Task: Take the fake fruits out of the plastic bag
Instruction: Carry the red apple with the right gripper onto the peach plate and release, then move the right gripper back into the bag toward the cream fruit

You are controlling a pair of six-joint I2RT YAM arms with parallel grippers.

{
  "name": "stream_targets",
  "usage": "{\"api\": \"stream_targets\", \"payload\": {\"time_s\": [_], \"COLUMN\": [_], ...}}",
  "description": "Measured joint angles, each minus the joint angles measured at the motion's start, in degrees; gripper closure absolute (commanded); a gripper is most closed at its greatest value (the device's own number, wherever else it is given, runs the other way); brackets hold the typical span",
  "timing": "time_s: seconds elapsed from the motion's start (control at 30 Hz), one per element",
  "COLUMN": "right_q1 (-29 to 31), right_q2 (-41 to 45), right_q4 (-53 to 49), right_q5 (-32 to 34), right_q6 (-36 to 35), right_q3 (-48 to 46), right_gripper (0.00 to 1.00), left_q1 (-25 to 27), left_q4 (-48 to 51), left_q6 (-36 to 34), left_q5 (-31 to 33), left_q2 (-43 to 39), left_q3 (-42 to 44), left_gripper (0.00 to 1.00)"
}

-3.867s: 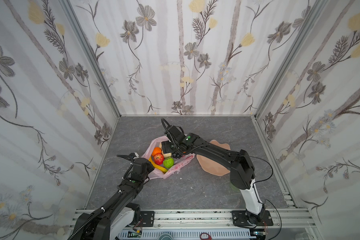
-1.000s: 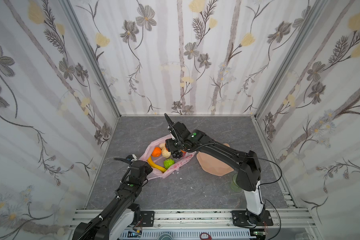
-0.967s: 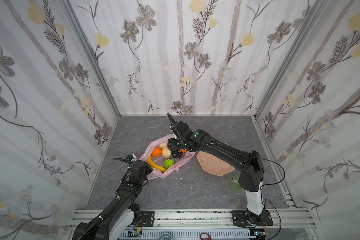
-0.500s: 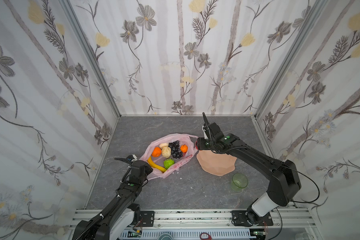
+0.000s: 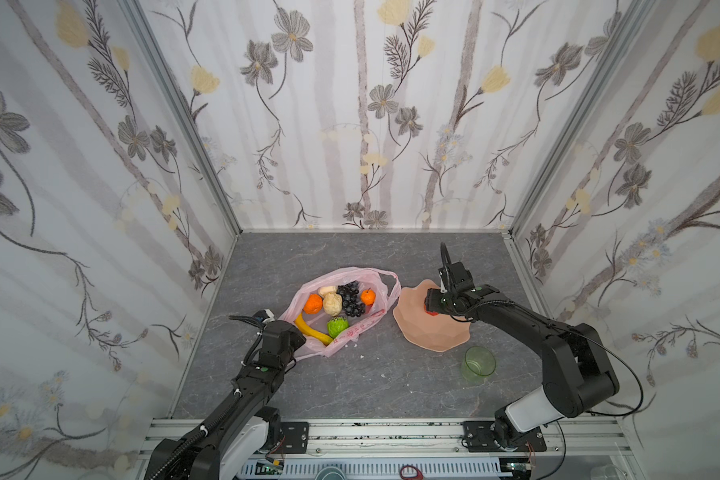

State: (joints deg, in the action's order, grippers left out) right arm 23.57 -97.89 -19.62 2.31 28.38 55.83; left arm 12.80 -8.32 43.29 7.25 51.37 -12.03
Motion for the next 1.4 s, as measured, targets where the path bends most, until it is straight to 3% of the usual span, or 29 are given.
{"api": "stream_targets", "payload": {"time_s": [0.4, 1.1, 1.4], "right_q1": [-0.55, 1.07, 3.96], "right_q2": [-3.58, -2.93, -0.81], "right_q4": [5.16, 6.05, 1.42], "right_q5": [-0.46, -0.2, 4.11], "right_q6": [-0.39, -0.35, -0.33], "right_q3": [-1.84, -1.95, 1.84], "right_gripper": [0.36, 0.15, 0.09], "left_q1": [0.0, 0.0, 0.0], "left_q4": [-0.02, -0.02, -0.02], "left_q6": [0.07, 0.22, 0.2], "left_q5": [-0.46, -0.48, -0.98], "left_q2": [-0.74, -2.05, -3.34], "left_q3": [0.0, 0.24, 0.79], "left_gripper": [0.87, 0.87, 0.86]}}
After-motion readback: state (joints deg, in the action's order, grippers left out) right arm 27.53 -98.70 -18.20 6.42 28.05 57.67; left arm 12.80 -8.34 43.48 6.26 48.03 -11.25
